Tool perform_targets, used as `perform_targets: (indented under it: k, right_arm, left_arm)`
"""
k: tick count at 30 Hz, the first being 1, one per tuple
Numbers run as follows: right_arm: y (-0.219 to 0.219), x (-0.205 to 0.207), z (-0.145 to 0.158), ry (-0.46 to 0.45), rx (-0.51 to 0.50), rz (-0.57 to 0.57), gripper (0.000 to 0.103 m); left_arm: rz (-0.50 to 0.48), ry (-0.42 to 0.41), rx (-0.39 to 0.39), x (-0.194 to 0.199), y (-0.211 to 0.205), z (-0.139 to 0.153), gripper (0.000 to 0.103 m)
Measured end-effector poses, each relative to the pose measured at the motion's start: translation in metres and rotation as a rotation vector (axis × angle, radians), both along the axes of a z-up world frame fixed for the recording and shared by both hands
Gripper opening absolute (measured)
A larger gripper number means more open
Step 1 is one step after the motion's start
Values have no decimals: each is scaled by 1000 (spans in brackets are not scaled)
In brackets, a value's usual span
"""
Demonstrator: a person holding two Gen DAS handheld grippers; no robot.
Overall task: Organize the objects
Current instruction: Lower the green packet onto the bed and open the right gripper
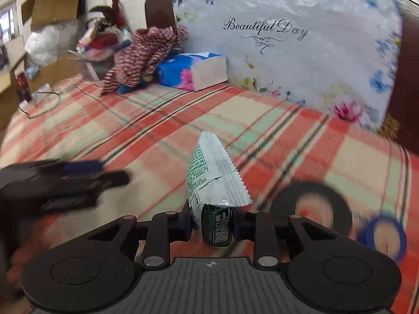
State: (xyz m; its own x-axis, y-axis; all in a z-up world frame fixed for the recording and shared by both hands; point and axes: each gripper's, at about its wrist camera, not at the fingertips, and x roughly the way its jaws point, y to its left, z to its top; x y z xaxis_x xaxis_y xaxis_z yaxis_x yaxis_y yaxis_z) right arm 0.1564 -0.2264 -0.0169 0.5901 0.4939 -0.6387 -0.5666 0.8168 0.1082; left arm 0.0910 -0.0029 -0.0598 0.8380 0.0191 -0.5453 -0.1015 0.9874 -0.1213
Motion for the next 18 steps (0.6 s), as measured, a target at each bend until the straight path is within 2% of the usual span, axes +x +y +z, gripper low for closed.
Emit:
perform_targets:
  k: [2,3,5,7,8,9,11,12,15,18]
  right_arm:
    - [-28,-42,4,-2,31,-34,28]
    - [-41,-66,7,-57,-16,-65,28]
    - [-58,-109,10,-210,-221,-123,28]
    - [-74,-137,5,-312,-465,-189,29]
    - [-81,-145,2,-330,-549,-209,36]
    - [-87,-152,1,-321,-589,-212,53]
    - [-96,-169,5,-266,-549,-171,74]
    - [-99,-179,9,-244,-490,-132,78]
    - [-109,-197,18,-175,-302,-90,78]
    - [-134,-196,23,-114,-116,-187,78]
  left_arm:
    - [-8,5,28,1,-5,-1,63]
    - [-11,9,42,1,-7,-1,64]
    - [-12,19,69,2,-11,-1,64]
    - [-11,39,106,3,-17,0,64]
    - [-10,56,111,2,-20,2,64]
    - [-9,74,87,-1,-23,5,64]
    - [-41,97,-9,-13,-33,15,64]
    - [-73,104,-61,-20,-40,20,64]
    - [-176,130,-158,-40,-69,35,64]
    - [-311,195,-238,-53,-100,47,64]
